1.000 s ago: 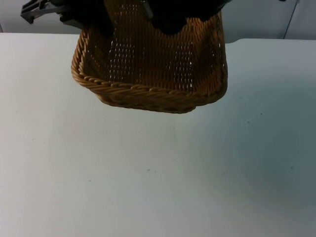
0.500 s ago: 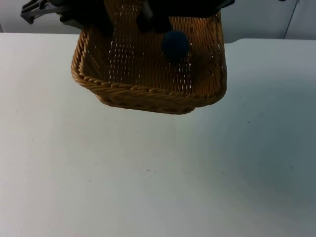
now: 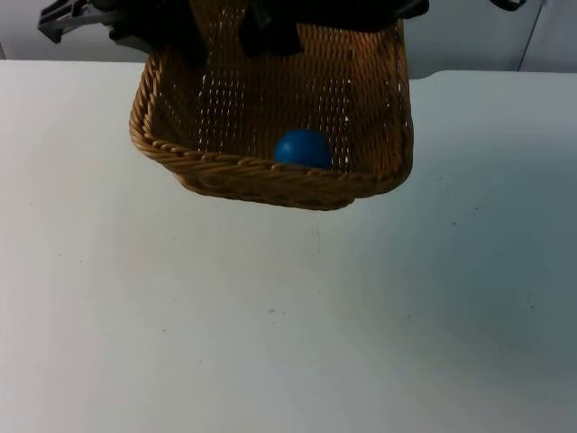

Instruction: Pick up the basket with the left hand and place the ball into the basket with the right hand.

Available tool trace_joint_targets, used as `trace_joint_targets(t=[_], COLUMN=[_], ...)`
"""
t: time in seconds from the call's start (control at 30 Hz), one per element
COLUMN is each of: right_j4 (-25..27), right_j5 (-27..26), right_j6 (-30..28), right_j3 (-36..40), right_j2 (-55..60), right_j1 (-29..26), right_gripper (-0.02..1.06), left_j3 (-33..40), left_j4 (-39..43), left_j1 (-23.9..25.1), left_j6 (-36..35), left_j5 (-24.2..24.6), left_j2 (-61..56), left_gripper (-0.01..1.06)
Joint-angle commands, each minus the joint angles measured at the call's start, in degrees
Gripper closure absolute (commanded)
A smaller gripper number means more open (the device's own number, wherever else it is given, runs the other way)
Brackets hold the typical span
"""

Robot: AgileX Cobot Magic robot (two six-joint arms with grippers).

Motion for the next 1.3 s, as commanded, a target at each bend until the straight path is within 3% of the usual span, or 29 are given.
trace_joint_targets(t=[0.0, 0.47, 0.77, 0.9, 1.03, 1.27], right_j4=[0.2, 0.1, -0.3, -4.4, -10.1, -10.3], right_j5=[2.8, 12.5, 14.2, 14.4, 14.5, 14.3], right_j6=[-0.2, 1.3, 1.3, 3.8, 8.8, 5.8], right_j3=[-0.5, -0.5, -0.5, -0.5, -0.5, -0.3], right_j2=[-1.6, -10.7, -12.8, -12.8, -12.8, -14.7], right_j1=[0.2, 0.2, 0.2, 0.2, -1.8, -10.2], right_gripper=[0.00, 0.00, 0.00, 0.00, 0.00, 0.00], left_j3=[-0.6, -0.6, -0.6, -0.6, -0.6, -0.6], left_j4=[-1.9, -1.7, -1.7, -1.7, -1.7, -1.6], left_j1=[0.2, 0.2, 0.2, 0.2, 0.2, 0.2], left_j6=[-0.1, -0.1, 0.0, 0.0, 0.0, 0.0], left_j5=[-0.9, -1.0, -0.6, -0.6, -0.6, -0.9], left_j2=[-0.6, -0.6, -0.6, -0.6, -0.6, -0.6], left_gripper=[1.05, 1.05, 1.05, 1.05, 1.05, 1.05])
